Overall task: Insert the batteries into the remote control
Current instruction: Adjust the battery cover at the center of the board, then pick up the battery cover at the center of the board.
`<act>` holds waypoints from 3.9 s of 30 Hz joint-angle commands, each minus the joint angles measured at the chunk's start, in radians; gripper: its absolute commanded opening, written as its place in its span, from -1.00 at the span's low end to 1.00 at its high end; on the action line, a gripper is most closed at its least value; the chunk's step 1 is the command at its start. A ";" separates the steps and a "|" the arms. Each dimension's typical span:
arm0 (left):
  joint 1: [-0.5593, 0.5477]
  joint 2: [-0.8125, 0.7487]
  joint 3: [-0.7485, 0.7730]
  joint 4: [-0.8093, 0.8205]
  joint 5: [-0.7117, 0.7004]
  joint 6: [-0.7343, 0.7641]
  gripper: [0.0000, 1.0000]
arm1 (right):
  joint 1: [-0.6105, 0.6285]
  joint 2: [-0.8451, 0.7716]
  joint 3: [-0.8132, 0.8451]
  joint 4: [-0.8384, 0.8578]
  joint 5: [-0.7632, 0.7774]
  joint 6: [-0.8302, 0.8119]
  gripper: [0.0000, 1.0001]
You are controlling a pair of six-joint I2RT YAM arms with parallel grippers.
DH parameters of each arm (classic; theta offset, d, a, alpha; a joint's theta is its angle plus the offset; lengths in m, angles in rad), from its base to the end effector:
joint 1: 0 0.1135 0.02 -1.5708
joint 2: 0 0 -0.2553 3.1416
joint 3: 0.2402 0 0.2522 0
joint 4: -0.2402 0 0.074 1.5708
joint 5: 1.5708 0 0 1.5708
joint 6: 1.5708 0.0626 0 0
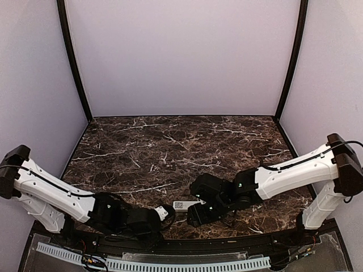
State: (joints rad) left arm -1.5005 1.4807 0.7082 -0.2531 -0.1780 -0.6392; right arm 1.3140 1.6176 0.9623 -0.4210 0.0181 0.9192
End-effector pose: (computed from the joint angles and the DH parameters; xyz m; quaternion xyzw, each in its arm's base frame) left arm 0.0310 -0.2832 0.1238 0.3787 0.8817 -0.1941 0.2039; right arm 0.0843 0.3165 0.1466 -0.1880 0.9512 0.2161 0.1153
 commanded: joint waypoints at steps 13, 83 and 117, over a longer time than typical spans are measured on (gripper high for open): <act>0.081 -0.245 -0.114 -0.191 -0.233 -0.171 -0.39 | 0.154 0.171 0.151 0.150 -0.064 0.033 0.09; 0.301 -0.390 -0.232 -0.097 -0.173 -0.112 0.32 | 0.163 0.352 0.191 0.163 -0.222 -1.055 -0.99; 0.300 -0.439 -0.260 -0.032 -0.104 -0.077 0.30 | 0.110 0.389 0.254 0.160 -0.337 -0.836 -0.34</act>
State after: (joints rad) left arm -1.2041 1.0813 0.4736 -0.2386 -0.2691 -0.7139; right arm 1.4239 1.9671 1.2152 -0.2417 -0.2504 0.0689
